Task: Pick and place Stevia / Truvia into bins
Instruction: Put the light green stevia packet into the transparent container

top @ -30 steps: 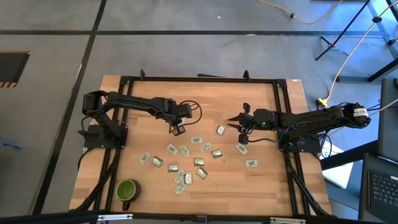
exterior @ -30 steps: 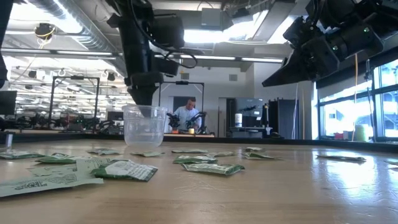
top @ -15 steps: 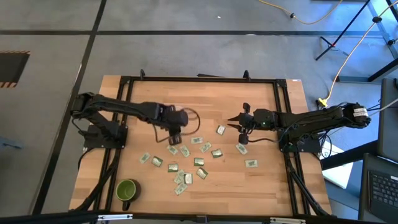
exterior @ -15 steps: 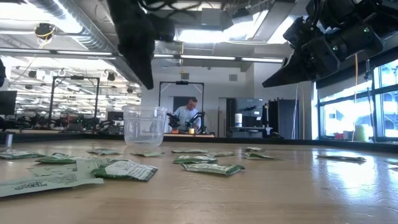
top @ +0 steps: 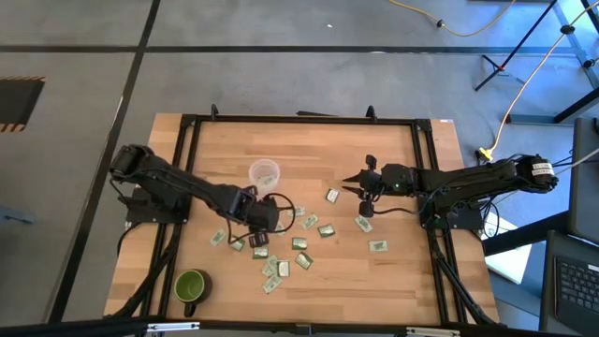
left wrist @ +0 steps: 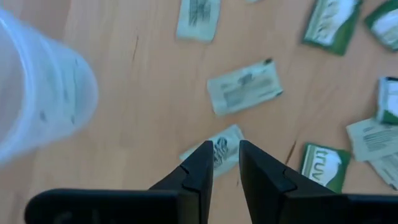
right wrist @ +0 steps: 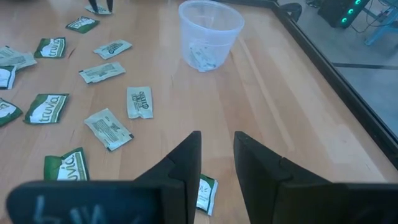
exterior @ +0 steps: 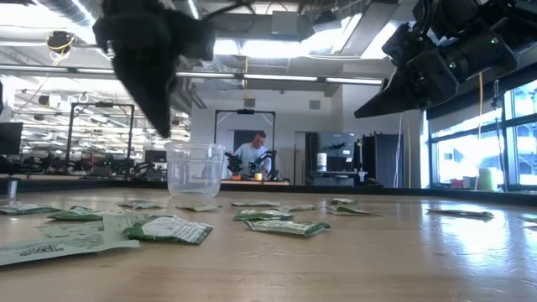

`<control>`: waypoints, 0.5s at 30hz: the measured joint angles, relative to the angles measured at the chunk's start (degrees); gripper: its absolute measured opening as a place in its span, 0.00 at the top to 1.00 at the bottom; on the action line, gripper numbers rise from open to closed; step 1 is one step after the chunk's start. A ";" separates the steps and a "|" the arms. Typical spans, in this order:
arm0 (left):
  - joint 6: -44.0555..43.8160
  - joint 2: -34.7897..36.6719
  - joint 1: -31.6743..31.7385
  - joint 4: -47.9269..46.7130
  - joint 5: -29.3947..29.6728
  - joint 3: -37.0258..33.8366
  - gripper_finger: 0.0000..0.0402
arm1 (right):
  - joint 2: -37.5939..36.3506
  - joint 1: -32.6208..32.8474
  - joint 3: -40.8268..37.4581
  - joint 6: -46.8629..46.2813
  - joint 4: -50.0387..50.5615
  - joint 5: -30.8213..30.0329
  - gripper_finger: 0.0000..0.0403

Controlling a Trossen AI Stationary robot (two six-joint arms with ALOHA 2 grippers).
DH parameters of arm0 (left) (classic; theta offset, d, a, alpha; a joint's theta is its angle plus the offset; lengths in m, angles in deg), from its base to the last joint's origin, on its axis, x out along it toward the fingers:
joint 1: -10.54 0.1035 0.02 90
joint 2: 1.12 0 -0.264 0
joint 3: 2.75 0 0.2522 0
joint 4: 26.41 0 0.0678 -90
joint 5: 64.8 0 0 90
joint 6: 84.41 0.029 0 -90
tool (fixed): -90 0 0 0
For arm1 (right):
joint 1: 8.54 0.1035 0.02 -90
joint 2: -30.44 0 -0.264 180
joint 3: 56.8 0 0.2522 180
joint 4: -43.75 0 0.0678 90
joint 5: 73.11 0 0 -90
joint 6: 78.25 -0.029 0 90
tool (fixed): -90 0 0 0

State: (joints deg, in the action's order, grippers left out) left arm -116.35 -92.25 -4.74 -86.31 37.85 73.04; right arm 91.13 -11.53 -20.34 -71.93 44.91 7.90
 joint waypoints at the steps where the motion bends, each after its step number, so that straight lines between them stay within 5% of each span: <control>1: -1.24 -0.38 -0.35 0.18 0.11 -0.62 0.82 | 0.01 -0.01 0.00 -0.01 0.00 0.00 0.75; 15: -7.26 -7.50 -1.75 1.95 1.55 -2.61 0.81 | 0.00 -0.02 0.00 -0.02 0.00 0.00 0.75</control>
State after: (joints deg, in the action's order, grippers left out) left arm -123.61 -99.74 -6.50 -84.36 39.39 70.43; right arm 91.13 -11.55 -20.34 -71.95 44.91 7.90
